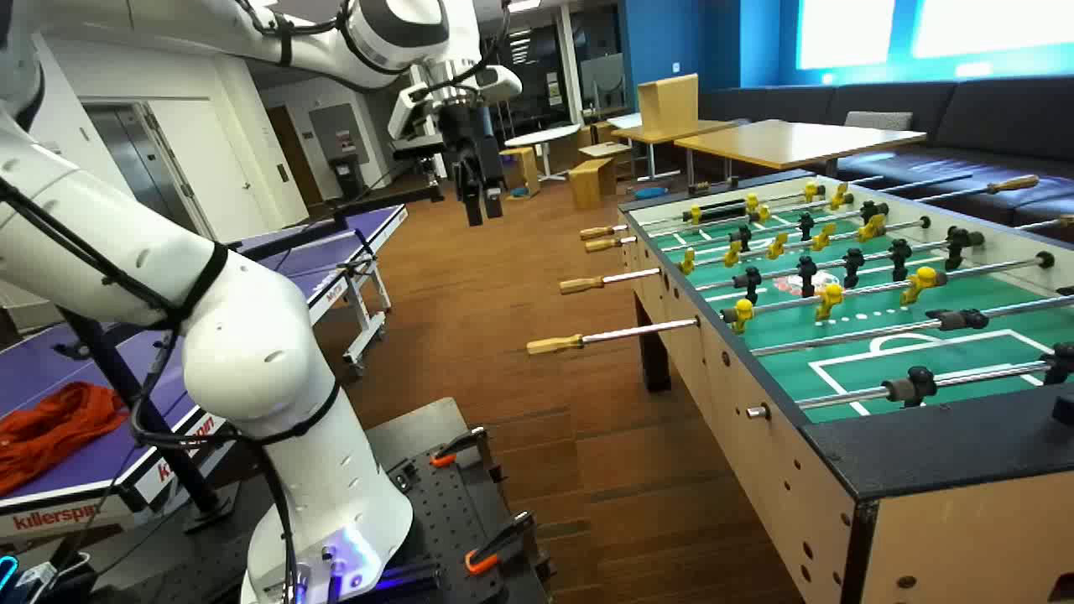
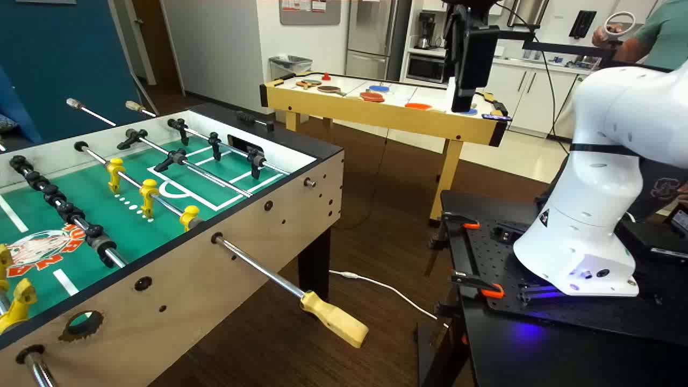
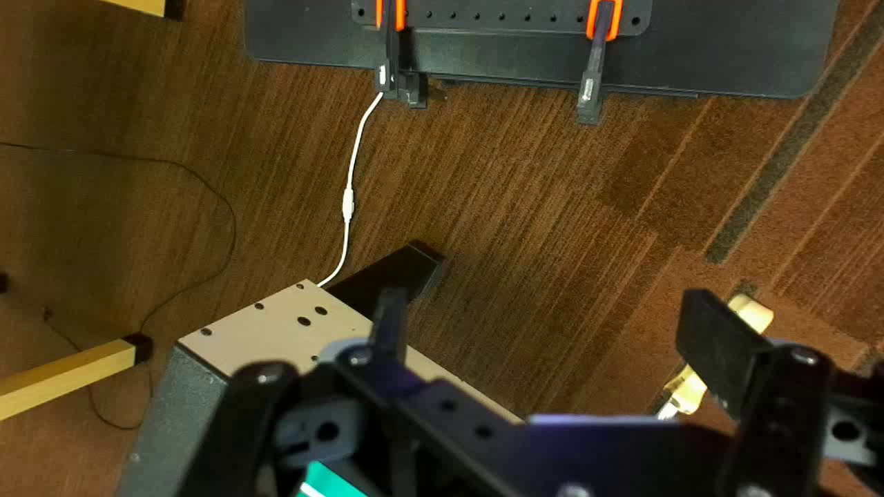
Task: Move the third rod to the right
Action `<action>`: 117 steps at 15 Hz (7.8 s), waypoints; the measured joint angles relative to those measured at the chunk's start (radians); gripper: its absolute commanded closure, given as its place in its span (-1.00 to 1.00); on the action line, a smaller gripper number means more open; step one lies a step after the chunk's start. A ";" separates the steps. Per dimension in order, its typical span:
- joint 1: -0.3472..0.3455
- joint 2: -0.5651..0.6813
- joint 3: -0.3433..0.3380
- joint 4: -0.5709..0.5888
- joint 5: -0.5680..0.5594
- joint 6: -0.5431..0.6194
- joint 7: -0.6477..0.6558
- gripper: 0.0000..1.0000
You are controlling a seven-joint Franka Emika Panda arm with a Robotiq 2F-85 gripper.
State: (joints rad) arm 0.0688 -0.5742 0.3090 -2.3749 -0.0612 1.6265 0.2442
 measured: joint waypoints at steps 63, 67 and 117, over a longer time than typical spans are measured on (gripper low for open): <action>0.153 0.918 -0.009 -0.160 0.551 1.383 0.233 0.32; 0.170 0.921 -0.023 -0.151 0.536 1.383 0.231 0.70; 0.025 0.845 -0.307 0.247 0.316 0.997 0.094 -1.00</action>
State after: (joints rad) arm 0.0939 0.2711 0.0024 -2.1275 0.2545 2.6237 0.3378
